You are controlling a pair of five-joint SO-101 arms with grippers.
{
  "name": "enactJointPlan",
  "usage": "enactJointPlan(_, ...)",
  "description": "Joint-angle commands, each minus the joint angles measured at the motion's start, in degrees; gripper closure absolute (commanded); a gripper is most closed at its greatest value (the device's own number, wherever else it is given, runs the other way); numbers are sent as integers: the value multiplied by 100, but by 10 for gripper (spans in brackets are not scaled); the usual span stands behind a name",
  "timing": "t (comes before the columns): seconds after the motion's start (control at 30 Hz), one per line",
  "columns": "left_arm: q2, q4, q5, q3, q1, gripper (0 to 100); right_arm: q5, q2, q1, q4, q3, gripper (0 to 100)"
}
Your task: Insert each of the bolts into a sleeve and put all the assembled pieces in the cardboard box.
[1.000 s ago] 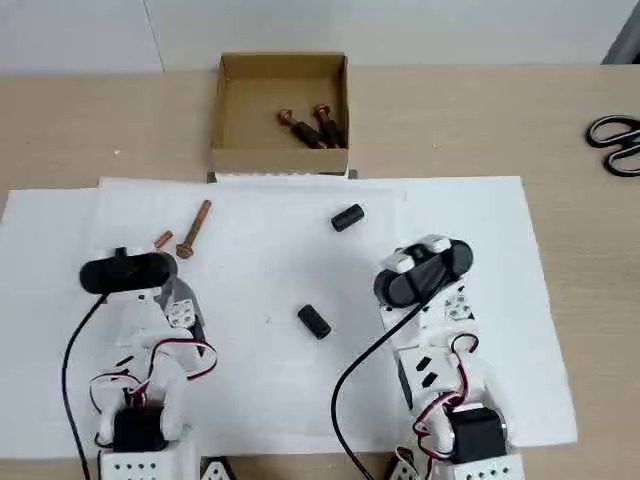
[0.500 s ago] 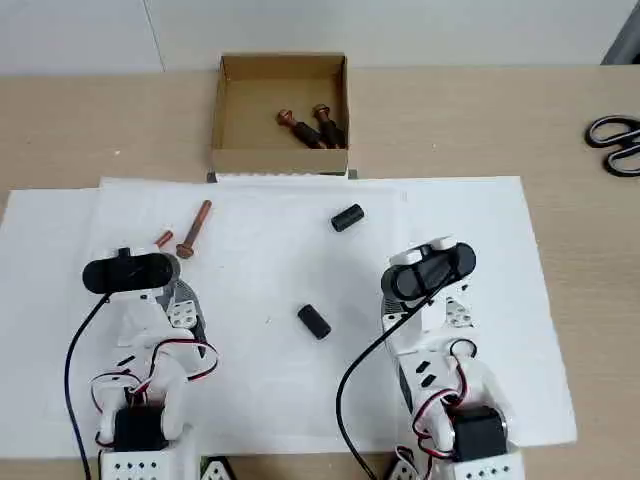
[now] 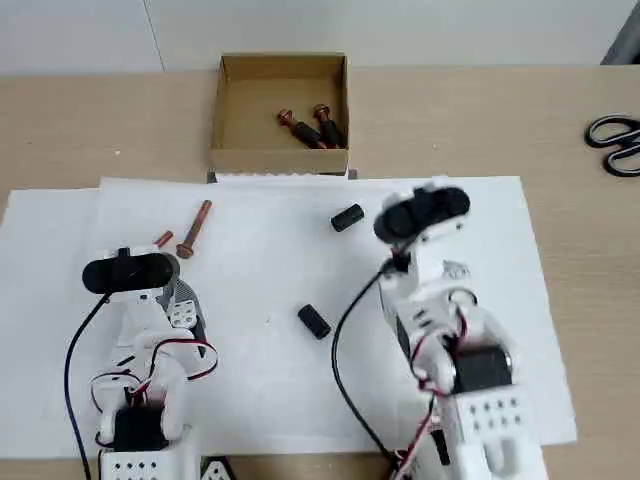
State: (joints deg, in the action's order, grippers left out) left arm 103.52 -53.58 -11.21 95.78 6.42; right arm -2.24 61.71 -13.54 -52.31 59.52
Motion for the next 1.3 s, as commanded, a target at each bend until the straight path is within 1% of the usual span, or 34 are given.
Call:
enactJointPlan(0.0, 44, 0, 9, -40, -35, 993, 53, -919, 22, 400, -853, 996)
enactJointPlan(0.23, 44, 0, -9, -40, -35, 993, 44, -2387, -224, 690, -1987, 996)
enactJointPlan(0.4, 44, -9, -9, -40, -26, 993, 26, -3301, -233, 989, -2725, 996)
enactJointPlan(0.5, 44, -9, -9, -40, -26, 993, 26, -3908, -251, 998, -3262, 996)
enactJointPlan(0.6, 44, -9, -9, -40, -18, 993, 44, -4602, -233, 1042, -3903, 996)
enactJointPlan(0.8, 44, -9, -114, -40, 9, 993, 18, -5903, -251, 1525, -5240, 996)
enactJointPlan(1.03, 44, -9, -114, -40, 9, 993, 62, -7389, -330, 1648, -6945, 996)
enactJointPlan(1.2, 44, -9, -114, -40, 9, 993, 70, -8365, -400, 2527, -7859, 996)
enactJointPlan(1.27, 44, -9, -114, -40, 9, 993, 53, -8690, -497, 2677, -8185, 996)
